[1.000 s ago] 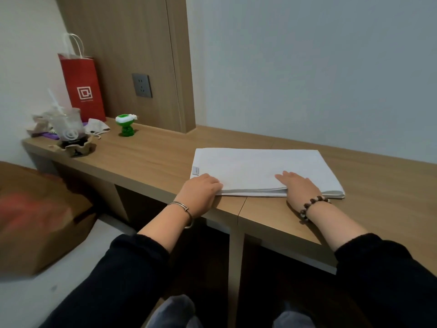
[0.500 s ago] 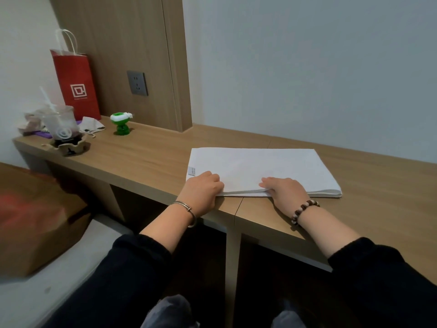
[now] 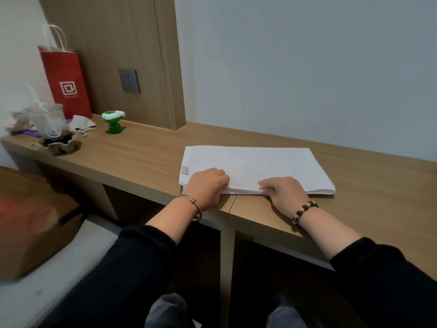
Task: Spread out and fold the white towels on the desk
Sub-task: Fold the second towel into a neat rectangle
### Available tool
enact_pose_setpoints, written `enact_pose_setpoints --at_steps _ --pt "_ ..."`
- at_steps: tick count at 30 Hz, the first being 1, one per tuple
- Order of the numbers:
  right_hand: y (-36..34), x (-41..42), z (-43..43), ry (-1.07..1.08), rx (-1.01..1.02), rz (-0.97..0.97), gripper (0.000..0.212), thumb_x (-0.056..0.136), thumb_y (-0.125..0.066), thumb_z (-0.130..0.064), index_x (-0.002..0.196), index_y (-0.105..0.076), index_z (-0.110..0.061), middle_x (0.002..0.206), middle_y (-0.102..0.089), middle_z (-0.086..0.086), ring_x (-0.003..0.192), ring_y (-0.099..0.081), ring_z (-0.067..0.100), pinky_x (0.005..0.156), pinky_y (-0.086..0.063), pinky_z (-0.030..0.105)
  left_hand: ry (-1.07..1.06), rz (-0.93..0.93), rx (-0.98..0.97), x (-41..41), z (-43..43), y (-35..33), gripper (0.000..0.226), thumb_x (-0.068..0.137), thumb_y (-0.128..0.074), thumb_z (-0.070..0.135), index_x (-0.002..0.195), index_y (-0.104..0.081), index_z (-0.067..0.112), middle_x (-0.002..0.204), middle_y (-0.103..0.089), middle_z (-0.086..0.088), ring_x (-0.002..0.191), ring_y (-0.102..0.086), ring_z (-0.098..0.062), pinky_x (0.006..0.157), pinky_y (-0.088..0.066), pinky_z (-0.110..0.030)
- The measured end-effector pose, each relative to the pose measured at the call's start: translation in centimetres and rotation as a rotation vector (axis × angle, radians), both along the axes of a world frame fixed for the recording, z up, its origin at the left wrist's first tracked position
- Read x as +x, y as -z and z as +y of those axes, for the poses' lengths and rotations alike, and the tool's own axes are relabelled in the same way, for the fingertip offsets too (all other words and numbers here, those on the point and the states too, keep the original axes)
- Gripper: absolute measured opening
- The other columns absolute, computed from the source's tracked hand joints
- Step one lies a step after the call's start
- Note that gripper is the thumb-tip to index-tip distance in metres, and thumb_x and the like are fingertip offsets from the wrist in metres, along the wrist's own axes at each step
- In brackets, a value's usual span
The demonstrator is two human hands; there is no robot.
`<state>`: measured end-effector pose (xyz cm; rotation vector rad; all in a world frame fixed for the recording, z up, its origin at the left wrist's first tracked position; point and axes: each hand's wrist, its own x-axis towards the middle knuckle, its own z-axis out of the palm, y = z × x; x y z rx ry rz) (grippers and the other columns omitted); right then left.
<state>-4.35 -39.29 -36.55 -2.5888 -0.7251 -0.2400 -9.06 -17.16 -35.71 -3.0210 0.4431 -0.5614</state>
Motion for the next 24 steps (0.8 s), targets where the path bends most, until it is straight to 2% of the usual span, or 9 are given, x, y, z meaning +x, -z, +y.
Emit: enact_pose_setpoints --at_steps 4,8,11,12,14,17,20,22,24 --pt "-0.1 0.1 0.1 0.013 -0.007 -0.029 0.021 0.094 -0.055 -0.015 0.109 -0.070 -0.015 0.120 -0.066 0.000 0.114 -0.058 0.020 0.102 -0.041 0.032 0.029 -0.003 -0.024 -0.4 0.1 0.2 0.012 0.089 -0.049 0.015 0.091 -0.061 0.012 0.097 -0.057 -0.003 0.092 -0.049 -0.021 0.064 -0.041 -0.031" --pt "-0.1 0.3 0.1 0.007 -0.038 -0.025 0.022 0.094 -0.055 -0.016 0.111 -0.069 -0.015 0.119 -0.066 0.002 0.113 -0.058 0.021 0.101 -0.042 0.031 0.055 0.034 0.007 -0.8 0.0 0.3 0.025 0.092 -0.046 0.022 0.091 -0.066 0.008 0.098 -0.058 -0.006 0.092 -0.050 -0.023 0.070 -0.047 -0.037" --pt "-0.3 0.5 0.1 -0.008 -0.055 -0.022 0.022 0.094 -0.055 -0.016 0.111 -0.069 -0.014 0.116 -0.067 0.003 0.110 -0.059 0.020 0.097 -0.042 0.029 0.051 0.000 -0.079 -0.8 -0.4 0.3 0.025 0.092 -0.049 0.026 0.089 -0.068 0.009 0.098 -0.059 -0.005 0.094 -0.052 -0.024 0.070 -0.047 -0.038" --pt "-0.5 0.6 0.0 -0.018 -0.047 -0.007 0.022 0.093 -0.056 -0.017 0.111 -0.069 -0.014 0.115 -0.068 0.002 0.109 -0.058 0.019 0.096 -0.041 0.027 0.056 -0.018 -0.138 -0.7 -0.7 0.2 0.024 0.092 -0.051 0.027 0.093 -0.069 0.011 0.101 -0.060 -0.003 0.097 -0.051 -0.023 0.072 -0.047 -0.037" --pt "-1.1 0.8 -0.3 -0.006 0.037 0.042 0.022 0.094 -0.056 -0.022 0.110 -0.070 -0.014 0.115 -0.067 0.001 0.109 -0.057 0.016 0.092 -0.038 0.024 0.088 -0.021 -0.201 -0.1 -2.1 0.1 0.027 0.094 -0.050 0.031 0.111 -0.065 0.017 0.116 -0.060 -0.001 0.109 -0.049 -0.020 0.086 -0.044 -0.033" --pt "-1.7 1.5 -2.3 0.231 0.218 0.010 0.025 0.096 -0.050 -0.022 0.112 -0.068 -0.013 0.123 -0.063 0.004 0.116 -0.053 0.020 0.094 -0.038 0.028 0.075 0.080 -0.140 1.4 -4.9 0.2 0.043 0.099 -0.037 0.036 0.139 -0.044 0.021 0.144 -0.043 -0.001 0.133 -0.033 -0.021 0.109 -0.027 -0.033" --pt "-1.8 2.9 -6.1 0.595 0.135 0.007 0.033 0.095 -0.046 -0.032 0.116 -0.061 -0.011 0.124 -0.055 0.013 0.118 -0.047 0.031 0.093 -0.043 0.042 -0.009 0.205 -0.054 2.5 -6.8 1.0 0.050 0.101 -0.024 0.043 0.147 -0.027 0.025 0.155 -0.024 -0.002 0.143 -0.017 -0.023 0.116 -0.017 -0.042" --pt "-1.7 3.6 -8.1 0.730 0.017 0.126 0.045 0.093 -0.044 -0.043 0.106 -0.064 -0.004 0.113 -0.059 0.018 0.108 -0.051 0.036 0.088 -0.048 0.043 -0.055 0.247 -0.029 2.8 -7.2 1.8 0.052 0.099 -0.020 0.049 0.148 -0.021 0.029 0.157 -0.016 0.000 0.144 -0.012 -0.023 0.115 -0.013 -0.047" --pt "-1.5 4.1 -9.3 0.743 0.053 0.255 0.051 0.092 -0.044 -0.046 0.085 -0.065 0.000 0.089 -0.062 0.017 0.089 -0.058 0.034 0.075 -0.050 0.038 -0.081 0.234 -0.047 2.9 -7.2 2.3 0.053 0.098 -0.019 0.051 0.148 -0.020 0.033 0.158 -0.014 0.002 0.145 -0.011 -0.022 0.115 -0.011 -0.049"
